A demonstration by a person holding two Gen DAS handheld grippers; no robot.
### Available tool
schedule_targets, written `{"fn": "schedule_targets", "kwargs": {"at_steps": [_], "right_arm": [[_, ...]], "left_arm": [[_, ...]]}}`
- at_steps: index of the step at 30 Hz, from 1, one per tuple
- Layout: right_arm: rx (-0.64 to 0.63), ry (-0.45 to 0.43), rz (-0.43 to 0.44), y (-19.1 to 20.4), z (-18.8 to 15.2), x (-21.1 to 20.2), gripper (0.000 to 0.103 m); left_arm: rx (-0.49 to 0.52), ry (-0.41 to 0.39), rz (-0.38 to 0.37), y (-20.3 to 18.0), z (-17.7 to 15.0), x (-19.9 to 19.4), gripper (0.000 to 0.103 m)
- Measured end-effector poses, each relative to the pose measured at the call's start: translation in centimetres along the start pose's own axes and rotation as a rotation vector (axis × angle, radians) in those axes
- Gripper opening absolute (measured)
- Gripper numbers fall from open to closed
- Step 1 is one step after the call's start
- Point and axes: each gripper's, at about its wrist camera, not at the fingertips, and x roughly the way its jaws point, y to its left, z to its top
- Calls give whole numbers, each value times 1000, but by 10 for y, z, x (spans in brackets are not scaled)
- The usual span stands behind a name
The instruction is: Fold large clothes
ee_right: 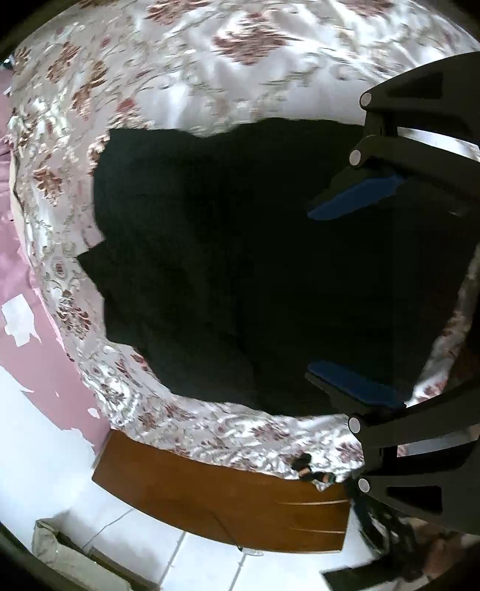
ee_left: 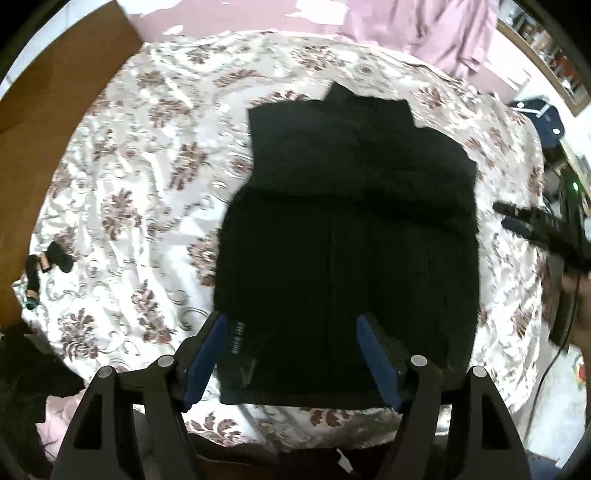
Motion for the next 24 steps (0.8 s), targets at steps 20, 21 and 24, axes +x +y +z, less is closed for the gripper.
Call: {"fn": "schedule_targets", "kwargs": {"at_steps": [20,21,24], "right_arm": [[157,93,-185,14,335,175,75],[162,115,-208,14,343,190,75],[150,150,-266,17,356,222,75]], "left_arm": [[104,-96,-142,-6,153,107,72],[114,-95,-135,-3,153,110,72],[119,-81,-123,6,161,121,72]]}}
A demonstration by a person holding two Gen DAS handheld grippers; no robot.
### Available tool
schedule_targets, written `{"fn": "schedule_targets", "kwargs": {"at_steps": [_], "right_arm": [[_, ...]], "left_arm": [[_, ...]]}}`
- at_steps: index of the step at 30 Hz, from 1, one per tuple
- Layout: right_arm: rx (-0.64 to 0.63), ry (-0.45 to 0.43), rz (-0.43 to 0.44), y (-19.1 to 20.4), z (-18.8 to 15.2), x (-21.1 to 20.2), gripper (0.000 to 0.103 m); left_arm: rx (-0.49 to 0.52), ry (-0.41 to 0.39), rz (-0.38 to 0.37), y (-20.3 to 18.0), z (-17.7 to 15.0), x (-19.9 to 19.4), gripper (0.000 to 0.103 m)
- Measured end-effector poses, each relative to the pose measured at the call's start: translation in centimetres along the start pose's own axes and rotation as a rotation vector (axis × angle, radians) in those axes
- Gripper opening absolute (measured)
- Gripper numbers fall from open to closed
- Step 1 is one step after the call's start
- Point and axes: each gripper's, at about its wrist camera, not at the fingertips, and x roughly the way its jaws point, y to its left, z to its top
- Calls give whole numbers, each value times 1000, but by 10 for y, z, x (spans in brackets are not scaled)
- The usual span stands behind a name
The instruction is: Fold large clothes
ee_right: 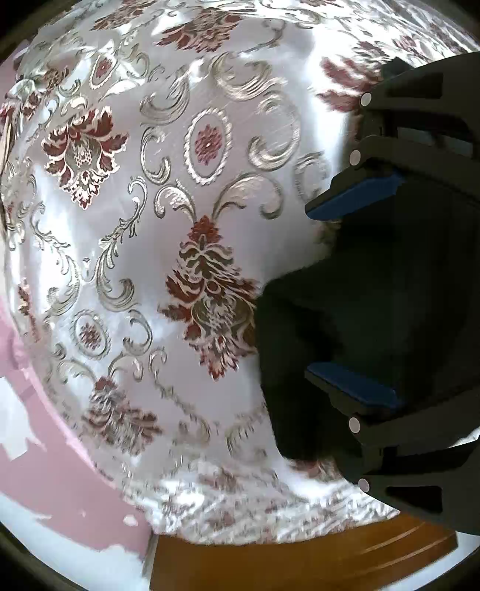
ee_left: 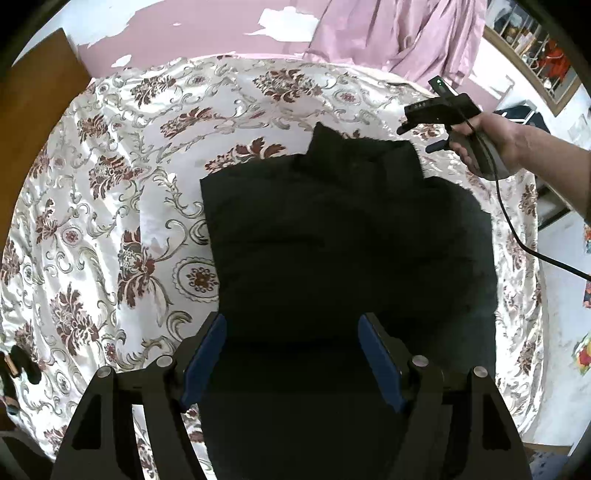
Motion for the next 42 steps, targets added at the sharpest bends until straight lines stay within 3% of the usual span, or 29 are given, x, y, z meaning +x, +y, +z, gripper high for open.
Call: {"fn": "schedule_targets", "kwargs": {"at_steps": [3,5,7,12,15,19,24,27,28,29,30,34,37,39,42], "right_arm": [[-52,49,-59,8,7,24,74],[-84,61,-78,8,6,32,61],[-125,62,-62,6,4,32,9],[-210,-59,100,1,-37,-19,8],[-252,-124,135,-3,-81,-52,8],[-281,-179,148,-15,-127,-77,8],[-300,-211,158,-24,-150,-89,8],[-282,-215,181,-30,-162,-92,8],[-287,-217,184,-30,-165,-94,8],[-294,-221,182,-31,-168,-96,8],[-301,-226,180,-31,-173,-99,7],[-290,-257,180,-44,-186,-112,7],[-288,-332,185,-58,-204,-134,7],[-299,-367,186,-64,-222,-143,7],[-319,-392,188,-71,-257,-141,7]], "left_arm": [[-22,2,-1,8,15,13,72],[-26,-10,-9,8,31,22,72],[-33,-22,-25,5,52,33,72],[-83,-57,-86,-10,112,61,72],[-107,-81,-108,-19,146,74,72],[-83,-79,-78,-33,176,90,72],[13,-18,27,-50,193,121,72],[36,-10,37,-54,195,130,72],[33,-16,29,-55,195,129,55],[33,-35,9,-55,193,126,38],[36,-35,-18,-56,191,123,14],[65,-168,-110,-70,159,74,8],[87,-263,-130,-78,122,37,7],[115,-304,-111,-82,86,24,7],[199,-306,-8,-86,35,43,7]]}}
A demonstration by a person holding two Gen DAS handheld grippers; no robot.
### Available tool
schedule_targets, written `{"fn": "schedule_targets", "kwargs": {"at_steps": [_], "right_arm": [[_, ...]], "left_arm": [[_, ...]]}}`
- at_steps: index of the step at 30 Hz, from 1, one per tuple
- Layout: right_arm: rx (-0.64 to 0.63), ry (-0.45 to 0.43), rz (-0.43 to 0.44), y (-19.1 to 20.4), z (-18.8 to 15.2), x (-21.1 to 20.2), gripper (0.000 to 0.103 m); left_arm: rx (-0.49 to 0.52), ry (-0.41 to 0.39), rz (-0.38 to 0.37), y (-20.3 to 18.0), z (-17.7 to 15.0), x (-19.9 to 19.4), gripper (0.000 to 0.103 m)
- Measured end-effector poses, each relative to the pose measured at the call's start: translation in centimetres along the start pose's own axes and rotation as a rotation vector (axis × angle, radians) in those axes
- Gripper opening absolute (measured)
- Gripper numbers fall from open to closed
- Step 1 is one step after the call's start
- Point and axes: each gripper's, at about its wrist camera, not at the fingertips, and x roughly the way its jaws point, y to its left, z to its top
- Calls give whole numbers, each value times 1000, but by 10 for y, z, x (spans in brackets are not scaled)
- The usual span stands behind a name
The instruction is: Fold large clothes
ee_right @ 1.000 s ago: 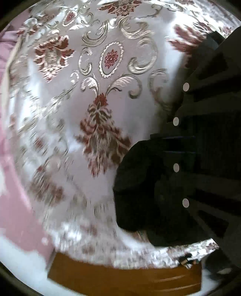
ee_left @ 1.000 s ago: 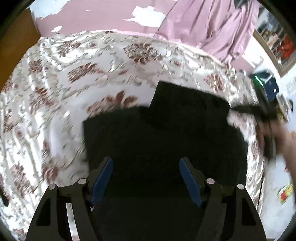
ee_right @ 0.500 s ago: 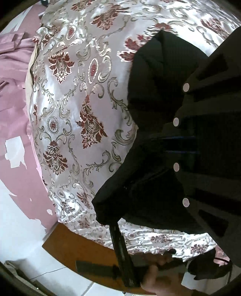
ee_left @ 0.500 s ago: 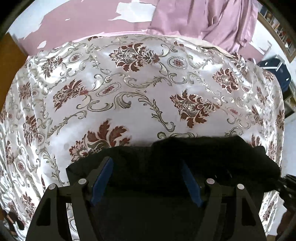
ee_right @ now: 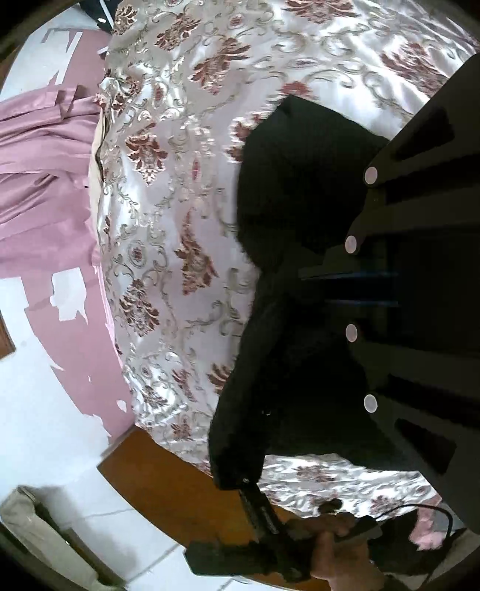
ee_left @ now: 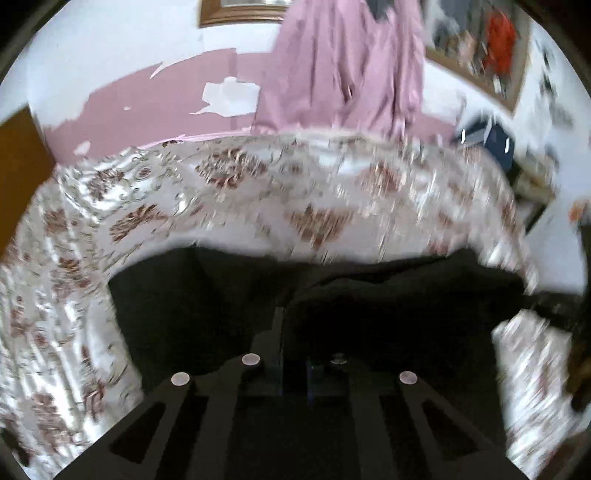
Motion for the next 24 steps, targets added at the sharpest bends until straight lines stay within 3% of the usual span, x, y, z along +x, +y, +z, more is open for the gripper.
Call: {"fn": "schedule_targets", "kwargs": {"at_steps": [3,6,11,14,20,24], "right_arm": [[-42,55,-54,6,-43,25,7],[-13,129,-71,2,-76,63,7],[-50,107,-107,0,-88,80,7],[-99,108,-125,3,-91,77,7],[-170,68,-166,11,-94,52,7],[-200,46,-210,12,-94,45,0]], "left_arm": [[90,89,75,-11,-49,35,7],[148,95,111,-14,-62,47,7],[211,91,111,-17,-66,26,11],[211,86,92,-16,-74,-7,11],[23,-76,56,-2,-46,-73,11],[33,-79,-23,-12,-9,-35,11]]}}
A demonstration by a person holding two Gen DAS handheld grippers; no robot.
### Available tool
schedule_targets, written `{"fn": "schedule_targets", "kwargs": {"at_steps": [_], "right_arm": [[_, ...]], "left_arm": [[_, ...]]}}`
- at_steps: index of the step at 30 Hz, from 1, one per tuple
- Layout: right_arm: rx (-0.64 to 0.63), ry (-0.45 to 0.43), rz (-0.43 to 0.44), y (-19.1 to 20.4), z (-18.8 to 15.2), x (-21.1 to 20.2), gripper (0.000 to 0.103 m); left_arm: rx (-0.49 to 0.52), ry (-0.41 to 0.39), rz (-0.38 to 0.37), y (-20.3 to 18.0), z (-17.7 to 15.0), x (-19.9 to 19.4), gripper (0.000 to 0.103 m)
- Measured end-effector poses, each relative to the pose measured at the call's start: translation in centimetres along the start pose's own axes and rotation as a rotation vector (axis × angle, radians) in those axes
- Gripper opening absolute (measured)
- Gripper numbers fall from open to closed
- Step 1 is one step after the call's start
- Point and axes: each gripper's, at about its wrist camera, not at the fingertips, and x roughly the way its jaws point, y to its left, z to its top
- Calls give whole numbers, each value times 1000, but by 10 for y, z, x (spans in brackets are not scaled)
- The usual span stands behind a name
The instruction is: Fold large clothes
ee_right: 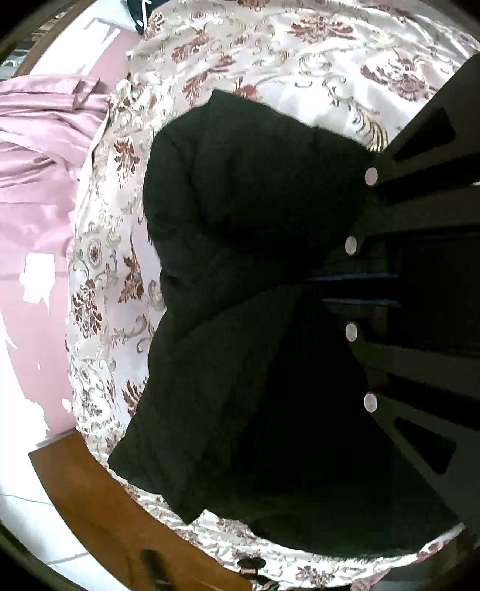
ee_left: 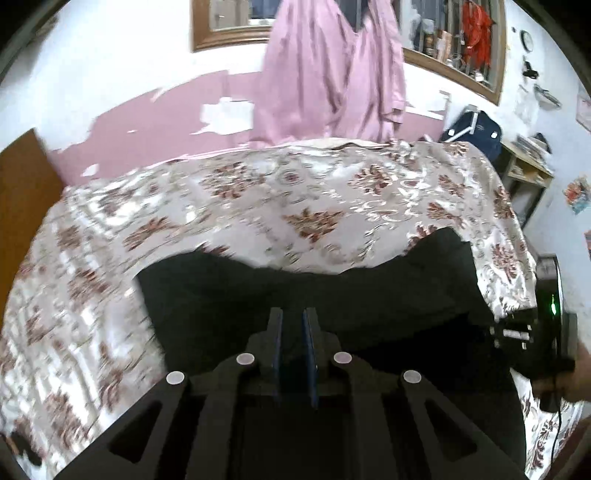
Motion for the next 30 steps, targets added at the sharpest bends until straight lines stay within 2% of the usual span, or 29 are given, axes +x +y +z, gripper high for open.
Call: {"fn": "schedule_targets", "kwargs": {"at_steps": [1,4,7,9,12,14,15,16,17,18,20,23,27,30], "right_arm": [[2,10,-24,-3,-3,-1,0],[46,37,-44,-18,-9,0,0],[89,-5,-37,-24,-2,-22,0],[153,-79,14,-28,15,-42,0],[182,-162,82,-27,53,-52,3],[183,-178,121,-24,85,-45,19],[175,-188,123,-20,97,-42,42],[147,-201,120,-14,114,-36,69],[110,-207,109,-11,135,-29,76],[95,-205,93,-10,150,-20,77],[154,-170,72,-26,178,0,77],[297,-145,123,-55,209,20,77],[390,44,140,-84,248,89,77],[431,261,183,-84,262,154,76]], "left_arm": [[-3,26,-25,-2,3,16,11],[-29,173,-60,1,-3,84,11],[3,268,-64,2,-23,118,11],[22,268,-63,1,-32,119,11],[-12,201,-95,6,-33,90,11],[-34,178,-102,12,-35,71,11],[-41,172,-99,16,-36,62,11],[-44,173,-98,20,-38,58,11],[-48,176,-95,25,-38,53,11],[-48,176,-91,29,-38,51,11],[-49,174,-70,39,-38,47,11],[-91,174,-63,59,-37,49,11],[-141,158,-56,74,-32,53,11],[-176,157,-65,81,-23,59,11]]}}
